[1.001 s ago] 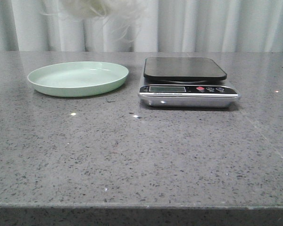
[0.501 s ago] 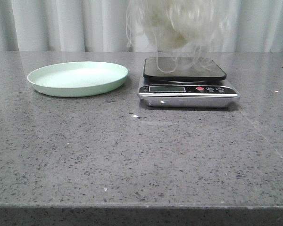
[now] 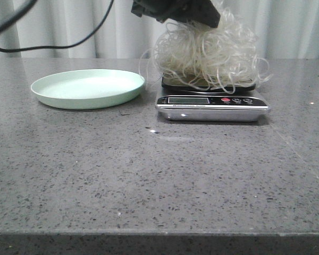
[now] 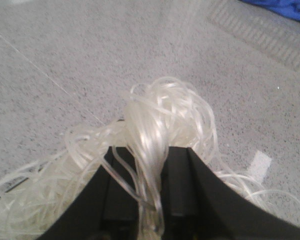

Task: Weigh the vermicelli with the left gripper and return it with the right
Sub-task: 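Lower the vermicelli onto the scale pan and open the left gripper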

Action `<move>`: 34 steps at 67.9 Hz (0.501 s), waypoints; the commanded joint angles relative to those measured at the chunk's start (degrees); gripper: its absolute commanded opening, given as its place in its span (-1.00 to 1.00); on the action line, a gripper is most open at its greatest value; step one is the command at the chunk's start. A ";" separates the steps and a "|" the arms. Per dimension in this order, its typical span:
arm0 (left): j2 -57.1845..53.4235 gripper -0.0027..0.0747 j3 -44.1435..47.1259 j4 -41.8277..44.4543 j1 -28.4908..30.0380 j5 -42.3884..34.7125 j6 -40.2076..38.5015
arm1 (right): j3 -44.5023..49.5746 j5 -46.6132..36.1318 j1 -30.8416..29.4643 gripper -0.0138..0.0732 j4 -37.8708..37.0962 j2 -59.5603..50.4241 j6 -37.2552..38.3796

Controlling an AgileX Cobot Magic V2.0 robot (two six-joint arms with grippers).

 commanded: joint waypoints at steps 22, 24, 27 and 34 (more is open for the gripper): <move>-3.59 0.34 -2.15 -1.72 0.06 0.60 0.31 | -0.42 -4.16 -0.19 -0.34 -0.63 -0.90 -0.08; -4.06 0.42 -2.15 -1.58 0.06 0.60 0.31 | -0.42 -4.16 -0.19 -0.34 -0.63 -0.90 -0.08; -4.76 0.47 -2.15 -0.97 0.30 0.60 0.31 | -0.42 -4.16 -0.19 -0.34 -0.63 -0.90 -0.08; -7.22 0.47 -2.15 3.36 0.72 0.60 0.31 | -0.42 -4.16 -0.19 -0.34 -0.63 -0.90 -0.08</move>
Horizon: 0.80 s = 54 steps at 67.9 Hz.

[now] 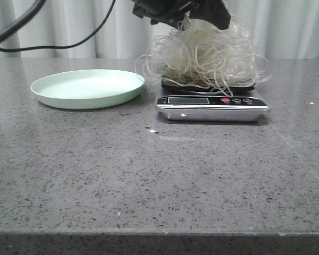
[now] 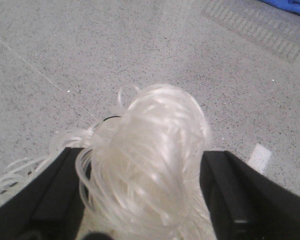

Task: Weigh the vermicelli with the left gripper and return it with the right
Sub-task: 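Lower the vermicelli onto the scale pan and open the left gripper, then withdraw the left gripper from the scale and wait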

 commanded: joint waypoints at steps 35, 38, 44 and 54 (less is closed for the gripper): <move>-22.61 0.23 -1.25 29.70 10.53 11.91 -19.76 | -0.42 -4.88 -0.19 -0.34 -0.63 -0.90 -0.08; -23.80 0.21 -0.24 30.31 11.88 12.04 -20.27 | -0.42 -5.10 -0.19 -0.34 -0.63 -0.90 -0.08; -28.36 0.15 4.30 30.86 16.23 10.72 -21.05 | -0.42 -5.26 -0.19 -0.34 -0.63 -0.90 -0.08; -37.36 0.03 15.25 30.51 23.01 6.04 -21.14 | -0.42 -5.26 -0.19 -0.34 -0.63 -0.90 -0.08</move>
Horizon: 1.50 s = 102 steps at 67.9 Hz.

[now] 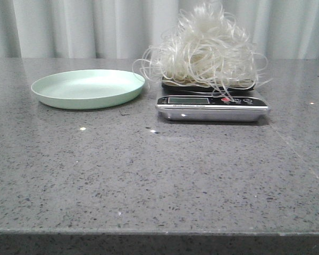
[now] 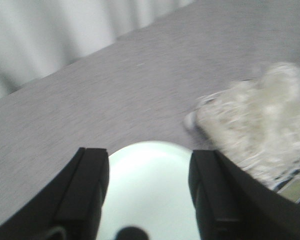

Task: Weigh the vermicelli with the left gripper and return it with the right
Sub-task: 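Withdraw the left gripper from the scale and wait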

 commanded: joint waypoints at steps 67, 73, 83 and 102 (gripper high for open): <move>-38.62 -0.58 49.28 -2.76 12.02 -34.96 -0.92 | -14.54 1.69 -0.19 -0.34 4.58 6.37 0.04; -38.74 -0.58 49.28 -2.77 10.70 -34.89 -0.92 | -20.08 2.19 -0.19 -0.34 4.58 12.27 0.04; -40.11 -0.58 49.28 -2.77 9.04 -35.00 -0.92 | -31.89 5.26 0.11 -0.33 4.58 24.15 0.04; -42.66 -0.58 49.28 -2.77 7.98 -33.88 -0.92 | -50.94 7.11 9.20 0.13 4.58 44.46 -0.01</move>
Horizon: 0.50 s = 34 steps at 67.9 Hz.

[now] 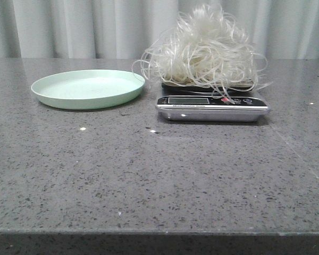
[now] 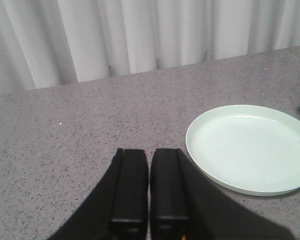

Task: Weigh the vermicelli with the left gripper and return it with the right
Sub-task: 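Withdraw the left gripper from the scale and wait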

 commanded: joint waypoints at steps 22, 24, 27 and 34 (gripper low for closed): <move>-2.67 -0.58 -1.69 -1.10 -0.58 -1.55 -0.57 | -21.53 -3.43 16.04 0.58 -0.13 26.31 -0.21; -2.67 -0.58 -1.69 -1.10 -0.58 -1.62 -0.57 | -22.71 -3.25 16.70 0.63 -0.23 27.84 -0.70; -2.67 -0.58 -1.69 -1.10 -0.58 -1.62 -0.57 | -24.18 -2.71 17.72 0.68 -0.35 30.36 -2.29; -2.67 -0.58 -1.69 -1.19 -0.58 -1.62 -0.57 | -26.40 -2.00 19.32 0.71 -0.35 35.37 -6.70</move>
